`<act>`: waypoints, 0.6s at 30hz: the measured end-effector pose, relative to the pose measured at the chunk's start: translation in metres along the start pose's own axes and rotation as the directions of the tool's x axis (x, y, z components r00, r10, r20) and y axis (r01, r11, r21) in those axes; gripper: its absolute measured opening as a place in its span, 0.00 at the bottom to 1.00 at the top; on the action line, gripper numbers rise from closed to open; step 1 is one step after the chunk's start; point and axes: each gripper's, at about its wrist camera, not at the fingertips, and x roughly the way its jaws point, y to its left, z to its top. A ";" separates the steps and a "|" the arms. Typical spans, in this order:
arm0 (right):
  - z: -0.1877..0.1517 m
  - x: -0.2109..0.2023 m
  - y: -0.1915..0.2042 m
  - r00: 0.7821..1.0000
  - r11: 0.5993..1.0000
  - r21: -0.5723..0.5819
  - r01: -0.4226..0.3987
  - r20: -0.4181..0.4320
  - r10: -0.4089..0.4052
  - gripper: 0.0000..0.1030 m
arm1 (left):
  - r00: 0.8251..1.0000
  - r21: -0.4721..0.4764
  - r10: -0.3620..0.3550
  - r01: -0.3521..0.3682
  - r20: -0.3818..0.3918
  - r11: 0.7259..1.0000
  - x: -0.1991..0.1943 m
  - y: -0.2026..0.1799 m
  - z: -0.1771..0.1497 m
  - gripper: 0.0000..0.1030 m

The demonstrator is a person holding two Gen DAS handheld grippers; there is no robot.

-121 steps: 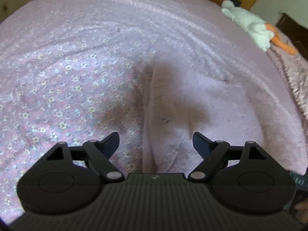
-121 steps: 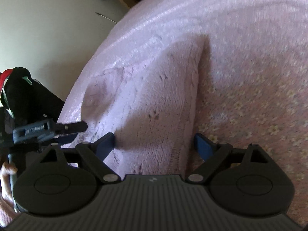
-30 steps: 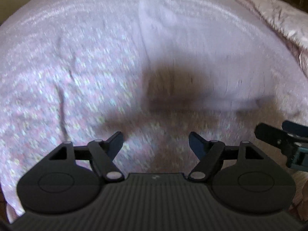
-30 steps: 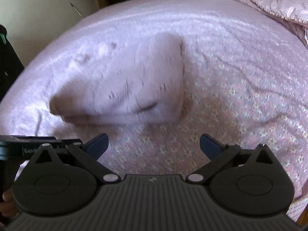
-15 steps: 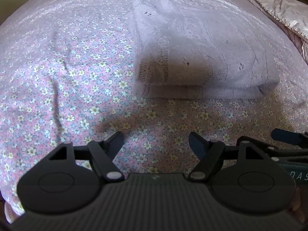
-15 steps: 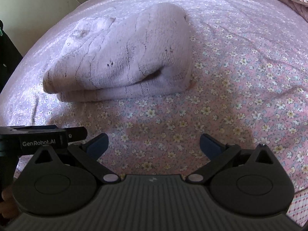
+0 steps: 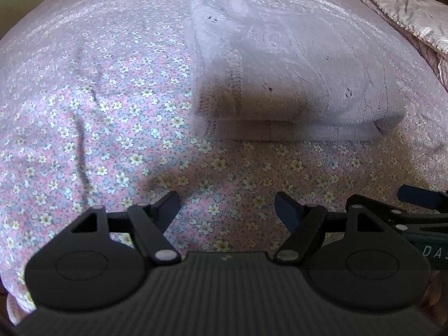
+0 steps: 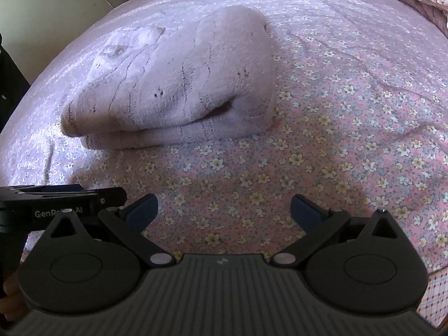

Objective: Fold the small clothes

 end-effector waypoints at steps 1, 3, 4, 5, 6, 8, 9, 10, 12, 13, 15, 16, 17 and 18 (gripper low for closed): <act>0.000 0.000 0.000 1.000 1.000 0.002 0.000 0.001 0.000 1.00 | 1.000 0.001 0.001 -0.001 0.000 1.000 0.000 0.000 0.000 0.74; 0.000 0.000 -0.001 1.000 1.000 0.004 -0.002 0.001 0.002 1.00 | 1.000 0.003 0.001 -0.001 -0.002 1.000 -0.001 -0.001 -0.001 0.74; 0.000 0.000 -0.002 1.000 1.000 0.004 -0.002 0.001 0.002 1.00 | 1.000 0.004 -0.004 0.004 -0.002 1.000 -0.002 -0.002 -0.001 0.74; 0.000 -0.001 -0.002 1.000 1.000 0.005 -0.002 0.001 0.002 1.00 | 1.000 0.003 -0.008 0.008 -0.002 1.000 -0.002 -0.002 -0.002 0.74; 0.000 -0.001 -0.002 1.000 1.000 0.004 -0.002 0.001 0.002 1.00 | 1.000 0.003 -0.008 0.008 -0.002 1.000 -0.002 -0.003 -0.002 0.74; -0.001 -0.001 -0.002 1.000 1.000 0.003 -0.002 0.001 0.002 1.00 | 1.000 0.003 -0.009 0.009 -0.004 1.000 -0.001 -0.001 -0.001 0.74; -0.001 -0.001 -0.002 1.000 1.000 0.003 -0.001 0.001 0.001 1.00 | 1.000 0.003 -0.008 0.008 -0.004 1.000 -0.001 -0.001 -0.001 0.74; -0.001 -0.001 -0.002 1.000 1.000 0.002 -0.001 0.001 0.001 1.00 | 1.000 0.004 -0.008 0.008 -0.004 1.000 -0.001 -0.002 -0.002 0.74; -0.001 -0.002 -0.003 1.000 1.000 0.004 -0.001 0.002 0.001 1.00 | 1.000 0.008 -0.005 0.005 -0.004 1.000 -0.002 -0.003 -0.003 0.74; -0.001 -0.002 -0.002 1.000 1.000 0.004 0.000 0.001 0.000 1.00 | 1.000 0.009 -0.004 0.004 -0.004 1.000 -0.002 -0.004 -0.003 0.74; -0.001 -0.003 -0.003 1.000 1.000 0.005 0.002 0.003 -0.002 1.00 | 1.000 0.009 -0.003 0.003 -0.004 1.000 -0.003 -0.005 -0.004 0.74; -0.001 -0.003 -0.003 1.000 1.000 0.006 0.003 0.005 -0.003 1.00 | 1.000 0.009 -0.003 0.003 -0.004 1.000 -0.003 -0.005 -0.004 0.74; -0.001 -0.004 -0.003 1.000 1.000 0.006 0.004 0.007 -0.004 1.00 | 1.000 0.008 -0.003 0.003 -0.005 1.000 -0.003 -0.005 -0.004 0.74; -0.001 -0.004 -0.004 1.000 1.000 0.007 0.005 0.008 -0.005 1.00 | 1.000 0.008 -0.003 0.004 -0.005 1.000 -0.003 -0.005 -0.004 0.74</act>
